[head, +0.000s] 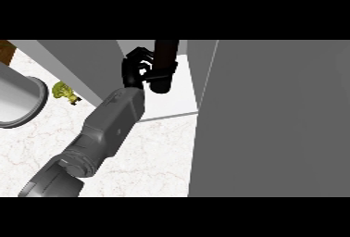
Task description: Pick up the wine, place it into the cabinet and close the cabinet
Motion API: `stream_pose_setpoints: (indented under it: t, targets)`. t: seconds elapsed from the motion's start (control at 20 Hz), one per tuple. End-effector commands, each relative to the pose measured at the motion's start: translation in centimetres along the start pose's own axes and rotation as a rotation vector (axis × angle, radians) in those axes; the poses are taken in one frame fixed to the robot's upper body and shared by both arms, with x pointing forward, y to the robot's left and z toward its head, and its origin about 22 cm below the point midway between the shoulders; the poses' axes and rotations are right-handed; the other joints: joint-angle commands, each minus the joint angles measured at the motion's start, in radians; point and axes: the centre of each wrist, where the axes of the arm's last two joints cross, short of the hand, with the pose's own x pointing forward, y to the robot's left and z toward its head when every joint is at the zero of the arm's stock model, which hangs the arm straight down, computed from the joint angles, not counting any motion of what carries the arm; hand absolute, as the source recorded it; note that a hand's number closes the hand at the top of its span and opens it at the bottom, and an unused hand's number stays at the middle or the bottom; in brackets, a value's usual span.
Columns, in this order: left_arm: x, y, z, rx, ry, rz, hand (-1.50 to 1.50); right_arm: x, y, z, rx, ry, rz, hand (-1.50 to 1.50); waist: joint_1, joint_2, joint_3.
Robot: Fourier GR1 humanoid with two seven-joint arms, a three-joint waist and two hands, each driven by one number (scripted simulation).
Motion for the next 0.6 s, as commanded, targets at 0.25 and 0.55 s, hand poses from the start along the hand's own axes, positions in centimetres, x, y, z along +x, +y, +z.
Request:
stream_pose_setpoints:
  t: [0.25, 0.55]
  targets:
    - [-0.5, 2.1, -0.8, 0.089, -0.100, -0.271, 1.50, 0.6, 0.2, 0.1, 0.019, -0.014, -0.004, -1.50, -0.015, 0.008, -0.002]
    - [-0.9, 5.2, -2.1, 0.149, -0.081, -0.343, 1.50, 0.2, 0.0, 0.7, 0.033, -0.003, -0.001, -1.50, -0.022, 0.014, -0.001]
